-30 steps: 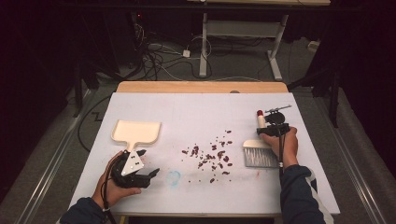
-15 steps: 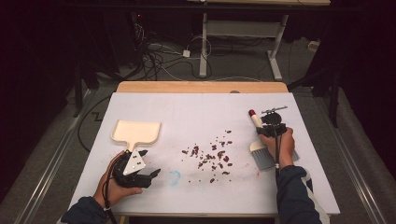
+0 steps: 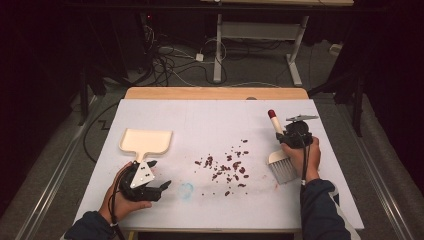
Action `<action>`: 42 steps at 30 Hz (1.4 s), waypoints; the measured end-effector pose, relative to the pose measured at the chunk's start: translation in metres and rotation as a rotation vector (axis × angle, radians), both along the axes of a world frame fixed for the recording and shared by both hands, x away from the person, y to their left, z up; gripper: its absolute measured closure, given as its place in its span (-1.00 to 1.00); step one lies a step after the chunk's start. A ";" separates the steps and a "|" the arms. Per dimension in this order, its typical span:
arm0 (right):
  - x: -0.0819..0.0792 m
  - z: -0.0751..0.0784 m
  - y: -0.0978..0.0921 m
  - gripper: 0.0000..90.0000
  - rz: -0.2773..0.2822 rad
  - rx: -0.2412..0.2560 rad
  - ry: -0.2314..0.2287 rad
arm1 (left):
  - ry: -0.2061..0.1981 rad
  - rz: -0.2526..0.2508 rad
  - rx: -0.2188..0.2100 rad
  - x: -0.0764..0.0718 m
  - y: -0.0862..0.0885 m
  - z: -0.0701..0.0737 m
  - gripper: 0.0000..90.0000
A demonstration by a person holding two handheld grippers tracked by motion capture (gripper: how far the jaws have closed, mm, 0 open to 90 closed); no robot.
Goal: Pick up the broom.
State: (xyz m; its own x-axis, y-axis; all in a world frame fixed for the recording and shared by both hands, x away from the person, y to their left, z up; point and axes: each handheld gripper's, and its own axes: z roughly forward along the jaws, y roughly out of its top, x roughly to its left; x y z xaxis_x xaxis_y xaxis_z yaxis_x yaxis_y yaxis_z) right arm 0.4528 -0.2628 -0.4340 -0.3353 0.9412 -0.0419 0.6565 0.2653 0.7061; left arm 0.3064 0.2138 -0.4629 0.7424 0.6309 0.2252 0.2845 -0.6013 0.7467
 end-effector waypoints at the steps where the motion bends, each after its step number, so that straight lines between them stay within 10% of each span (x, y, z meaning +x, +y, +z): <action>1: -0.003 0.003 -0.001 0.57 0.021 0.020 -0.014 | 0.001 0.001 -0.002 0.000 0.000 0.000 -0.54; 11: -0.036 0.031 -0.009 0.58 0.068 0.059 -0.147 | 0.006 0.001 -0.022 0.000 -0.001 0.002 -0.54; 20: -0.074 0.050 -0.009 0.58 0.133 0.090 -0.266 | 0.026 -0.021 -0.162 -0.001 -0.015 0.021 -0.52; 30: -0.118 0.079 0.036 0.58 0.211 0.138 -0.422 | 0.055 -0.169 -0.259 -0.004 -0.088 0.048 -0.48; 42: -0.140 0.075 0.092 0.58 0.290 0.172 -0.477 | 0.085 -0.275 -0.316 0.000 -0.171 0.050 -0.40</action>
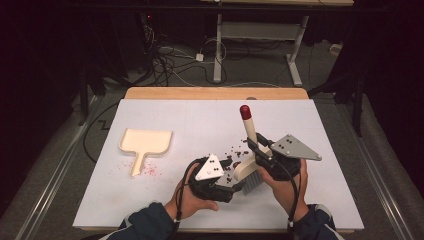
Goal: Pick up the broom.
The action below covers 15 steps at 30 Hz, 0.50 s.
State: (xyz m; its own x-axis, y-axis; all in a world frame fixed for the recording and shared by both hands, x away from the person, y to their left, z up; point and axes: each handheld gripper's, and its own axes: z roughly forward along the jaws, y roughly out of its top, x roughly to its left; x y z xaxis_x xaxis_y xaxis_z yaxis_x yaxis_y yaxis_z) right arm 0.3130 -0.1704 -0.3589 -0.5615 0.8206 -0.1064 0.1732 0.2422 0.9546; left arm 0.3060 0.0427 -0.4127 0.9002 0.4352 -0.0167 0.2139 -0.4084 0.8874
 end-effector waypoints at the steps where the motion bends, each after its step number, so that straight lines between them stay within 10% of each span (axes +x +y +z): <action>1: -0.001 0.000 0.002 0.58 0.006 0.003 -0.001 | 0.006 0.005 -0.008 0.001 -0.003 -0.001 -0.37; 15: -0.018 -0.001 0.016 0.57 0.026 0.018 -0.051 | 0.052 0.014 -0.102 0.016 -0.003 -0.008 0.38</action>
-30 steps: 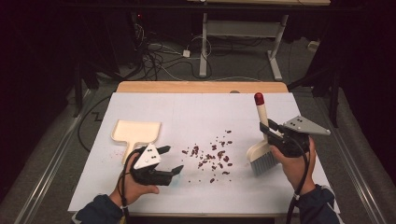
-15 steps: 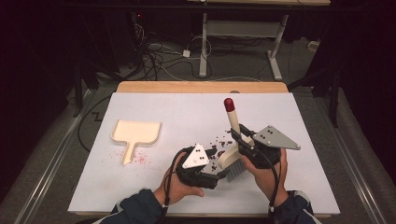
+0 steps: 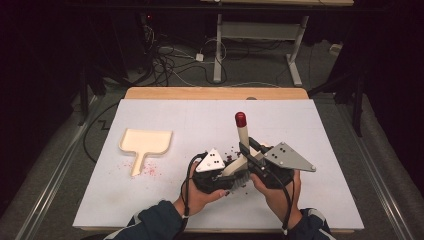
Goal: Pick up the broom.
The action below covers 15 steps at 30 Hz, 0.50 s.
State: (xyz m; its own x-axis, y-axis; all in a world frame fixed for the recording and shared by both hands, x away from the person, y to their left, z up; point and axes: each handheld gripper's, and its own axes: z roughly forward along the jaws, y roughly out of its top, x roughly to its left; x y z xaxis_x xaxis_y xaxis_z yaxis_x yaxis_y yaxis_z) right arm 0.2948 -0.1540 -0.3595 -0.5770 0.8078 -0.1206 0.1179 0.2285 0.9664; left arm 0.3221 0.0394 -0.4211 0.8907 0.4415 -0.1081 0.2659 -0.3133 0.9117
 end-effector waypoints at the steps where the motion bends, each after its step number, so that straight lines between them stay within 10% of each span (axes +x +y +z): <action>1: 0.000 0.000 0.000 0.57 0.005 -0.005 -0.003 | -0.003 0.009 0.006 0.000 0.001 0.000 0.40; 4: 0.000 0.000 -0.001 0.57 0.014 -0.003 0.004 | -0.006 0.010 0.029 0.002 0.004 0.001 0.43; 15: 0.007 0.009 -0.028 0.23 0.312 -0.133 0.048 | -0.047 -0.100 0.111 0.009 0.024 0.007 0.46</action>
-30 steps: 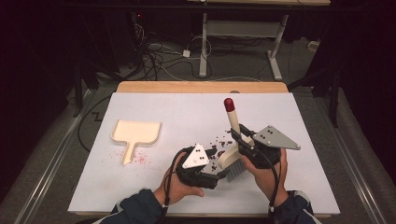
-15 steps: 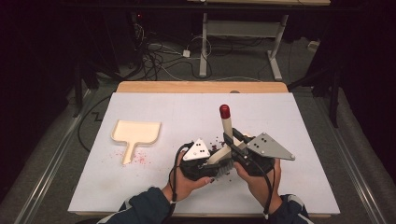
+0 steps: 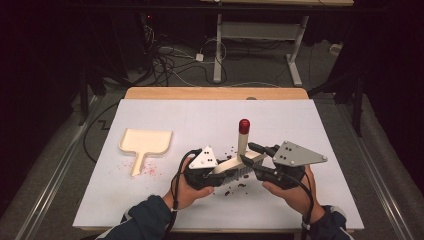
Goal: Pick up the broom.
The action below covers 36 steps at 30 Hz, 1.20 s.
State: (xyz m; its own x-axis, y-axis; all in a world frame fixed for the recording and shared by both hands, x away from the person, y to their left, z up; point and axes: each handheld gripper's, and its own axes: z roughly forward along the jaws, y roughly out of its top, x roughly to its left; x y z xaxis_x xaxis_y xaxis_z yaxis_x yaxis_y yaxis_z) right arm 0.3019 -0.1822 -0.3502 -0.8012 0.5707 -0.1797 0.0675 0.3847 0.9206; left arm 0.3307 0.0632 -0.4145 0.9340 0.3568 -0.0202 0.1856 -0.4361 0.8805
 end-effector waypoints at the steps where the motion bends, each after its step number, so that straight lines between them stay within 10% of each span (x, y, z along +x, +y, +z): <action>1: 0.000 0.000 -0.002 0.19 0.032 -0.031 0.001 | -0.002 -0.020 0.009 -0.001 0.002 0.001 0.46; 15: 0.002 -0.039 0.007 -0.02 0.383 -0.387 0.162 | -0.041 -0.294 0.161 -0.021 0.003 0.000 0.46; 19: 0.006 -0.047 0.007 0.31 0.434 -0.365 0.194 | -0.031 -0.316 0.159 -0.021 0.002 0.000 0.46; 26: 0.004 -0.046 0.009 0.50 0.431 -0.357 0.198 | -0.031 -0.292 0.145 -0.018 0.005 -0.001 0.27; 36: 0.012 -0.037 -0.003 0.50 0.274 -0.294 0.175 | -0.127 -0.028 0.117 -0.013 0.036 0.012 -0.43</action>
State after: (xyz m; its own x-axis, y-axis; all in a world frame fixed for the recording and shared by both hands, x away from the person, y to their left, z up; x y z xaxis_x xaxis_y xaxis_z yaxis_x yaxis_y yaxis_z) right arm 0.3141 -0.1852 -0.3876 -0.9488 0.2777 -0.1505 0.0719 0.6540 0.7531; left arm 0.3176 0.0987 -0.4030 0.9361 0.3233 0.1388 0.0621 -0.5401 0.8393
